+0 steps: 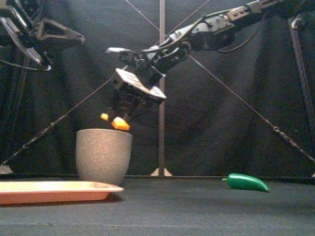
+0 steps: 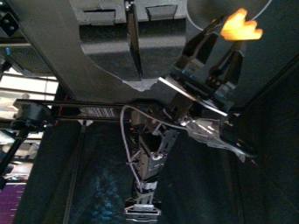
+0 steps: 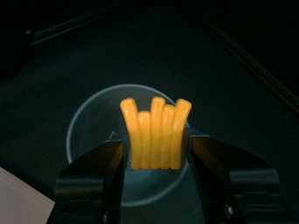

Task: Pick the fries then place it in the grey bowl
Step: Drop fries in the grey bowl and return to neutral

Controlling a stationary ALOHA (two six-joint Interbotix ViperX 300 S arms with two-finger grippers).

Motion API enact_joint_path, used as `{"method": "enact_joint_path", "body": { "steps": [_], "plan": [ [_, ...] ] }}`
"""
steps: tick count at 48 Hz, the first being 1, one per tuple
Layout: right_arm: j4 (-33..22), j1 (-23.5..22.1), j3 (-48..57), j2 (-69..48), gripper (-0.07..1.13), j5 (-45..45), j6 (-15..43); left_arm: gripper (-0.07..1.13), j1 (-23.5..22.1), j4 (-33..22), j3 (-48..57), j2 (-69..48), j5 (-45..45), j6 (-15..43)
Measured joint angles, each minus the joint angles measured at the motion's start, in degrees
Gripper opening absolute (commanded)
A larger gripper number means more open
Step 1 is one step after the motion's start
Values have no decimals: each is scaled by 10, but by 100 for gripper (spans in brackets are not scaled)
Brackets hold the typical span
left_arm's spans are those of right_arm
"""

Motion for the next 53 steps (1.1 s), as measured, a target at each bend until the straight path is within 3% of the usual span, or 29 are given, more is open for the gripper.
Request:
{"method": "enact_joint_path", "body": {
  "steps": [7,29,39,53],
  "plan": [
    [35,-2,-26,27,94,-25,-6,1,1,0,2,0,-1,1],
    [40,4,-1,12,94,-18,1,1,1,0,4,0,-1,-2],
    [13,48,32,-28,94,-52,2,1,-5,0,7,0,-1,-2],
    [21,117,116,-98,94,-56,1,1,-11,0,18,0,-1,-2]
  ]
}}
